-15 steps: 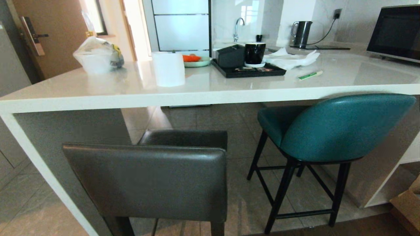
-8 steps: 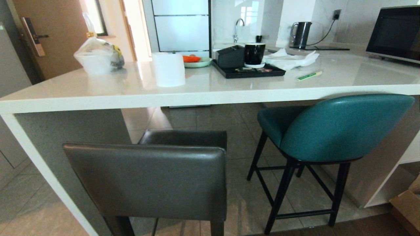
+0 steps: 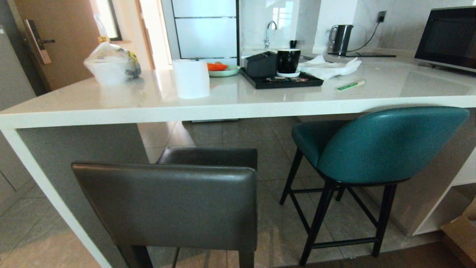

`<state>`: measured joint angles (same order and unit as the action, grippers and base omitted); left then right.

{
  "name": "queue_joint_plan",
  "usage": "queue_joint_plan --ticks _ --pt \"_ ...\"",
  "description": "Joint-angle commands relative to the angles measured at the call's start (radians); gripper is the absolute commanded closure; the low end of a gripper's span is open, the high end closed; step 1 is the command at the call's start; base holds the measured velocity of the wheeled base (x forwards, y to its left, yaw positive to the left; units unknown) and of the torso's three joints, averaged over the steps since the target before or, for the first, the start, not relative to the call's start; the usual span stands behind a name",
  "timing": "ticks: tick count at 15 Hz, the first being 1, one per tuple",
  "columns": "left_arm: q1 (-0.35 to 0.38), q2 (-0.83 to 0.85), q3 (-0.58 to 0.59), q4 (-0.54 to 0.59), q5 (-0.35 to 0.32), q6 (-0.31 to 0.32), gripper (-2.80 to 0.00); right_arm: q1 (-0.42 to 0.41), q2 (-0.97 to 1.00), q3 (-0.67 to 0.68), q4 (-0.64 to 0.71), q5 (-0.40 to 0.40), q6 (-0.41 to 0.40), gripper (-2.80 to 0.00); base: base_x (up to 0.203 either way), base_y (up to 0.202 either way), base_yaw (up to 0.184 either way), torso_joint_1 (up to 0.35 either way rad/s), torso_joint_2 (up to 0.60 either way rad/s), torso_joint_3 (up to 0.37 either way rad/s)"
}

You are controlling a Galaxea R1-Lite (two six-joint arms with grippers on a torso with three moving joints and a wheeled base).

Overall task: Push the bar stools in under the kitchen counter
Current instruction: Pull the gray chair out from under the dining table

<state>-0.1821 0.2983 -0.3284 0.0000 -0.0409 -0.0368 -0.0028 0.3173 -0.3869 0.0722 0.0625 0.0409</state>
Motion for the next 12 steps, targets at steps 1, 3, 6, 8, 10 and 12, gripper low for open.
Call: queue_joint_plan --ticks 1,3,6,8,10,12 --pt "-0.122 0.093 -0.031 0.005 0.002 -0.008 0.0 -0.005 0.137 -0.028 0.002 0.084 -0.033 0.0 0.0 0.0 0.0 0.0 0.0 0.0" --pt "-0.235 0.099 -0.031 0.033 0.036 -0.022 0.0 -0.004 0.213 -0.029 0.003 0.132 -0.048 0.0 0.0 0.0 0.0 0.0 0.0 0.0" --pt "-0.276 0.079 -0.006 0.063 0.098 -0.022 0.0 0.003 0.258 -0.038 0.003 0.218 -0.083 0.0 0.0 0.0 0.0 0.0 0.0 0.0" --pt "-0.28 0.079 -0.007 0.063 0.187 -0.022 0.0 0.002 0.234 -0.036 0.003 0.216 -0.078 0.0 0.0 0.0 0.0 0.0 0.0 0.0" --pt "-0.279 0.067 -0.018 0.063 0.196 -0.019 0.0 -0.004 0.175 -0.031 0.006 0.21 -0.063 0.0 0.0 0.0 0.0 0.0 0.0 0.0" --pt "-0.278 0.07 -0.031 0.064 0.205 -0.018 0.0 -0.026 0.149 -0.03 0.009 0.208 -0.053 0.0 0.0 0.0 0.0 0.0 0.0 0.0"
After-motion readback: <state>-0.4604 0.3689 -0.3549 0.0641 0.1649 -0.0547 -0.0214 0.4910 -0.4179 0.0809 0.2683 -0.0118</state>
